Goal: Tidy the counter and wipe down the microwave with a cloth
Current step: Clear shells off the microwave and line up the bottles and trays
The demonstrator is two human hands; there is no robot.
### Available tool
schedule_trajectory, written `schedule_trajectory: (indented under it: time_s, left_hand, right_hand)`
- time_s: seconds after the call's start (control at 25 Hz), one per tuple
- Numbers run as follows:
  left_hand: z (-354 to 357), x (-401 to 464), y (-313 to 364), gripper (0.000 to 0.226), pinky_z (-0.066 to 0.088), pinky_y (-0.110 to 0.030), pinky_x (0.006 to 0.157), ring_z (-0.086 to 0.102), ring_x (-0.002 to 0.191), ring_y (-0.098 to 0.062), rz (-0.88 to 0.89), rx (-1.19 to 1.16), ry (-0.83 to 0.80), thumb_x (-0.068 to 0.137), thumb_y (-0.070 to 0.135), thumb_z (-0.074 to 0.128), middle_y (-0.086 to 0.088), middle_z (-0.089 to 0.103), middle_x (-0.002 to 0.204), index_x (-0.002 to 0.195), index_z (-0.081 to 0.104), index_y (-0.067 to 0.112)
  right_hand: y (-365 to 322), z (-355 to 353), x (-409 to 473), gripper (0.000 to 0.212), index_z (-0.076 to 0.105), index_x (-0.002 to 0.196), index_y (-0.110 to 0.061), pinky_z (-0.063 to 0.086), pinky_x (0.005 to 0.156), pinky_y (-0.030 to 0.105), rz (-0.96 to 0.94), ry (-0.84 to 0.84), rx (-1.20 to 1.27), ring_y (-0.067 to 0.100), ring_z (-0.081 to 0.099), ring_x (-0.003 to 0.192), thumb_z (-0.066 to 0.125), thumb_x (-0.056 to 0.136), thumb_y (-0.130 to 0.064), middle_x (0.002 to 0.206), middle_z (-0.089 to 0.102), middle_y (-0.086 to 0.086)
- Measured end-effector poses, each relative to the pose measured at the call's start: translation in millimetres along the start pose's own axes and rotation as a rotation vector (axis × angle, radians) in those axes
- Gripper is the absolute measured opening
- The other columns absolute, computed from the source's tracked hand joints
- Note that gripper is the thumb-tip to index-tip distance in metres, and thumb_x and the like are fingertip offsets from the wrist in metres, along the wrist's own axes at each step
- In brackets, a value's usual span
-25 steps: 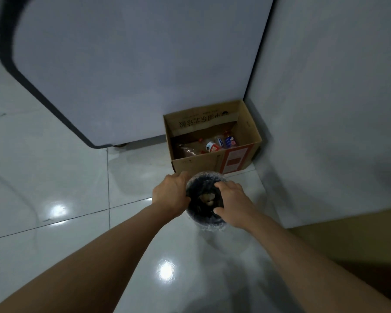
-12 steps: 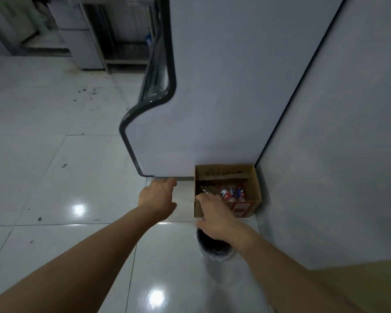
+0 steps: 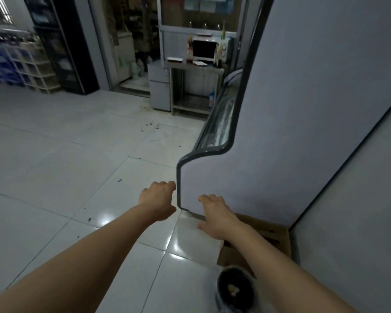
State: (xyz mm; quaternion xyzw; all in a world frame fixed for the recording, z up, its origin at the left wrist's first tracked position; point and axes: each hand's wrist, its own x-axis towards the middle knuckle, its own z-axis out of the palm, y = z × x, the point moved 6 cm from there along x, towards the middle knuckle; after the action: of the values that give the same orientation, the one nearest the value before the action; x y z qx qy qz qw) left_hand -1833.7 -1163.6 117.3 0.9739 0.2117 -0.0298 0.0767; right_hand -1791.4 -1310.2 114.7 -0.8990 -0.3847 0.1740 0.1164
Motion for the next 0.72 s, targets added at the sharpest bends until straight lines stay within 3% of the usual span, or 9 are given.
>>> schedule_trajectory:
  time_s: [0.32, 0.72]
  left_hand:
    - [-82.5, 10.0, -105.4, 0.057, 0.040, -0.037, 0.095, 0.045, 0.122, -0.025, -0.044, -0.014, 0.076, 0.086, 0.035, 0.062, -0.004, 0.050, 0.134, 0.135, 0.037, 0.020]
    - [-167.8, 78.9, -268.5, 0.053, 0.040, -0.036, 0.094, 0.047, 0.120, -0.024, -0.032, -0.030, 0.156, 0.085, 0.034, 0.062, -0.002, 0.052, 0.132, 0.132, 0.040, 0.021]
  right_hand:
    - [-108.6, -54.1, 67.0, 0.068, 0.027, 0.144, -0.013, 0.032, 0.110, 0.041, -0.072, 0.052, -0.127, 0.027, 0.028, 0.135, 0.062, 0.088, -0.029, 0.147, 0.031, 0.009]
    - [-235.9, -94.1, 187.8, 0.069, 0.024, 0.145, -0.015, 0.034, 0.109, 0.040, -0.025, 0.120, -0.151, 0.026, 0.028, 0.134, 0.060, 0.089, -0.031, 0.147, 0.030, 0.007]
